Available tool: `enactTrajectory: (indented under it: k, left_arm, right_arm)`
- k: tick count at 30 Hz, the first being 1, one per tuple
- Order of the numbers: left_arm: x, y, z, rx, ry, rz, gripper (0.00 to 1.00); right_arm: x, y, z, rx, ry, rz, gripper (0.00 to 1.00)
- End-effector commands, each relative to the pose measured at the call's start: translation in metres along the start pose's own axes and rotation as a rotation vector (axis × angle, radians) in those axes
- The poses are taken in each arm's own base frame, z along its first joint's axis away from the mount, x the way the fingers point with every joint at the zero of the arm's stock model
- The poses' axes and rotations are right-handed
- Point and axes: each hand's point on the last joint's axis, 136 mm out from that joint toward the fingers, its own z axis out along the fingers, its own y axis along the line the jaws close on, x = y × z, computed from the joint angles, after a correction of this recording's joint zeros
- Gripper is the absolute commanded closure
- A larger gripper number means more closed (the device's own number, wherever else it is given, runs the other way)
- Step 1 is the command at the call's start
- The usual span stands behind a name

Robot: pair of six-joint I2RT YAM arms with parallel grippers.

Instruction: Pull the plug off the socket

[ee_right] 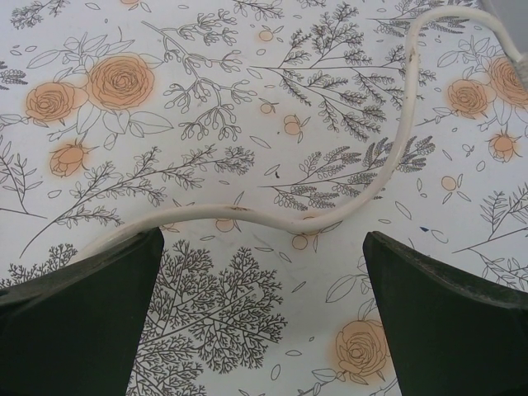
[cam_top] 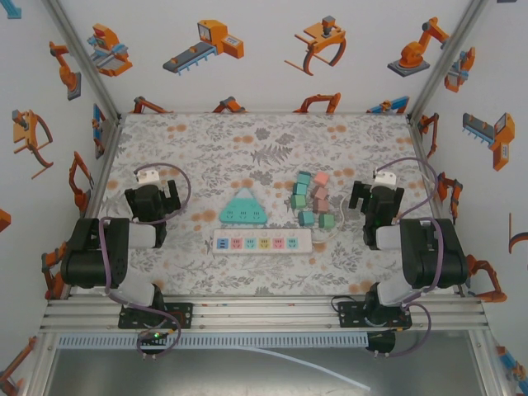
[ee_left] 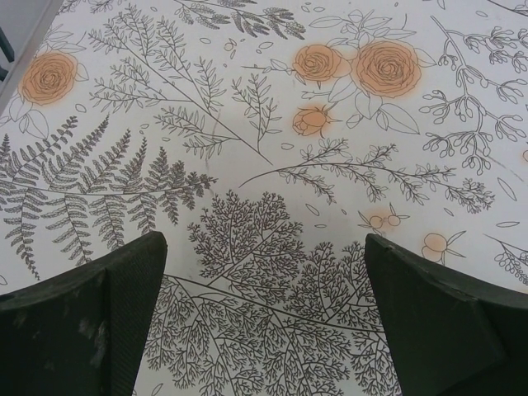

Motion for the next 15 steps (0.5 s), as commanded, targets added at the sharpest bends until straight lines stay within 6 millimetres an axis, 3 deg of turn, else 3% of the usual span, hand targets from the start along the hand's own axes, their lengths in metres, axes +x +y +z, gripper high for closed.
enactTrajectory:
  k: [1,15]
  left_arm:
    - [-0.0163,-0.0022,0.0013,0.017,-0.045,-0.034,0.03]
    - [-0.0156,-0.0021,0.0012,0.017,-0.042,-0.033,0.03]
  right_arm:
    - [-0.0139,-0.0032,0.0012,0.019,-0.052,0.026,0.01]
    - [-0.0129,-0.0034,0.001,0.019,-0.05,0.026,0.01]
